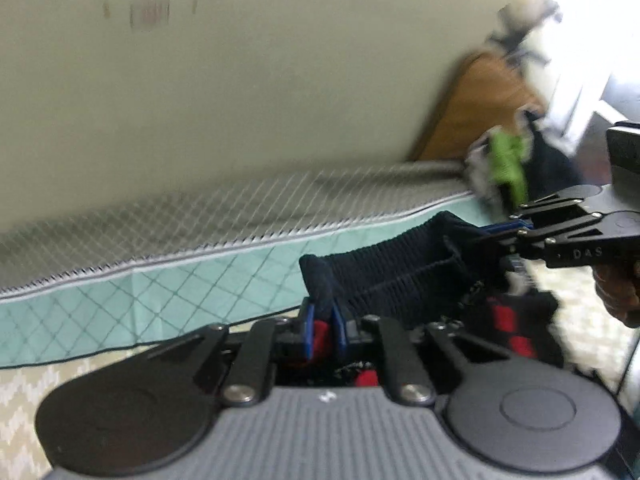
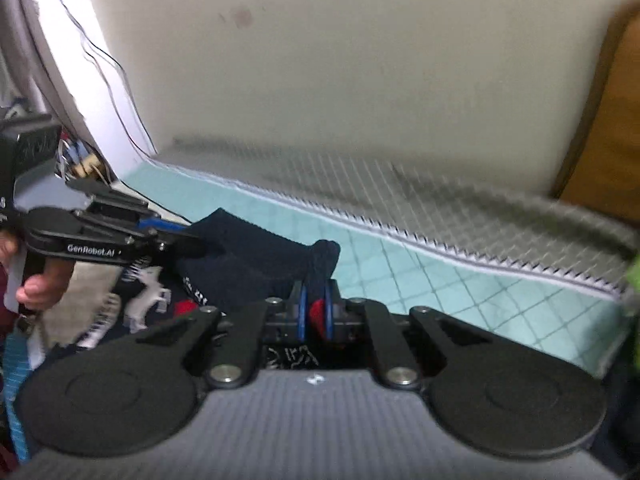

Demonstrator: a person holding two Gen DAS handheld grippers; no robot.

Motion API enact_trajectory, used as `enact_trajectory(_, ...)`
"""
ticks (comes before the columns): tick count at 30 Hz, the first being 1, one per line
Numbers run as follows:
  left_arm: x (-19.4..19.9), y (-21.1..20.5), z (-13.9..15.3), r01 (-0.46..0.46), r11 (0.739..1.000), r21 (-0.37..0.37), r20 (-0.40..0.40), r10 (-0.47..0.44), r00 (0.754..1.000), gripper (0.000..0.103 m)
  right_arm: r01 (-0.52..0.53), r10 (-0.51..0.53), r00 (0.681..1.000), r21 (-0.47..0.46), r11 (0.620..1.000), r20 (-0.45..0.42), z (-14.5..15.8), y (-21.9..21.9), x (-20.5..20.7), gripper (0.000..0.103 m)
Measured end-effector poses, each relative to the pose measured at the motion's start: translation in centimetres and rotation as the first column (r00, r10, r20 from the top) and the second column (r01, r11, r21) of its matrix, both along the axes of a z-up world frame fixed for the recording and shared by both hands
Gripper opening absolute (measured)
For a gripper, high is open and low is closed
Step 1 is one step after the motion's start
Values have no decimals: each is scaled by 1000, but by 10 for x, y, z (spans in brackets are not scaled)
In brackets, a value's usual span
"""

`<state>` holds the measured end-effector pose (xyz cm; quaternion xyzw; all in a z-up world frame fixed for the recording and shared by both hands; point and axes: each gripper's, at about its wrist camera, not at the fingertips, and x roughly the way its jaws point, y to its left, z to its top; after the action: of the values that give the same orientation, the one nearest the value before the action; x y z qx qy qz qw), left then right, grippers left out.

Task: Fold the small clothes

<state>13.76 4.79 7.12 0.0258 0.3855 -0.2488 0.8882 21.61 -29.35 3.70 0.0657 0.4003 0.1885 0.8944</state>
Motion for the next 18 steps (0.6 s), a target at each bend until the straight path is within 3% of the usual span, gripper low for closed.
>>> enact_trajectory(5,-92,7,38,44,998,-53,123,-37,992,10,-20,23,993,-22,1000,116,49,12,-86,12)
enact_trajectory(9,-167,12,47,68,994,-87,157,-54,986,10,-40,39,984,0,999,174,73,20,-164,12)
enact_trajectory(13,-229,16,36,77,990,-120,144,-59,988,10,-83,84,982,-13,996,170,75,36,-232,12)
enact_trajectory(18,-280,19,11,64,987,-148,98,-50,994,10,-92,93,991,-11,996,102,51,56,-288,12)
